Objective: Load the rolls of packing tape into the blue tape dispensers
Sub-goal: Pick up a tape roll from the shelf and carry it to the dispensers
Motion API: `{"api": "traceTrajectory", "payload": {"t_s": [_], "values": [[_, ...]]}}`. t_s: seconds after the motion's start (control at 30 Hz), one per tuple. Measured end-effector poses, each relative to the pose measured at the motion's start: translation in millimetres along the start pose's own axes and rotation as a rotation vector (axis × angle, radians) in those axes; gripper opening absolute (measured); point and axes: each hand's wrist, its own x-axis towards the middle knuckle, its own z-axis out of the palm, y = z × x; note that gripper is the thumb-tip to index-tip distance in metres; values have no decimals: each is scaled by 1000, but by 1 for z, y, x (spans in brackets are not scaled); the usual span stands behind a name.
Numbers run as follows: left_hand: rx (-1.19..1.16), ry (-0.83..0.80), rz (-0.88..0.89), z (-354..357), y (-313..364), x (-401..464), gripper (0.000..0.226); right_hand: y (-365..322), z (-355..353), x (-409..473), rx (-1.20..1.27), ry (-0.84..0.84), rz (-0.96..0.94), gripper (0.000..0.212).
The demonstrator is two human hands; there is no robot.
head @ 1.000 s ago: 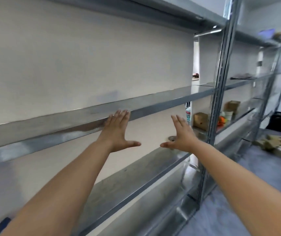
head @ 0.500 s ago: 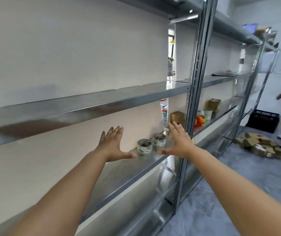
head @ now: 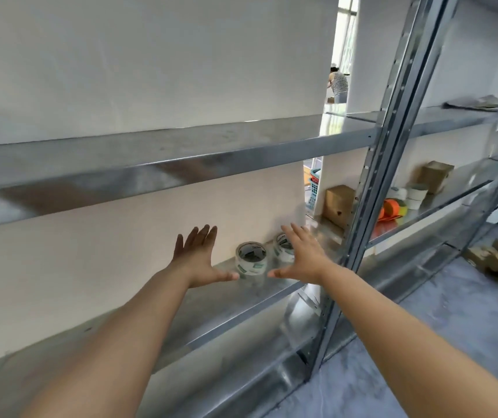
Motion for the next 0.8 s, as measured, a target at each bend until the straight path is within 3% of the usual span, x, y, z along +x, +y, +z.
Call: {"api": "traceTrajectory", "payload": {"t_s": [0.5,0.8], "values": [[-16,-135,-43,78,-11,113,110,51,82,113,-46,-279,-6,89],[-272,-154,-160,112,-9,147,111,59,114,151,285,-328,31,114]]}}
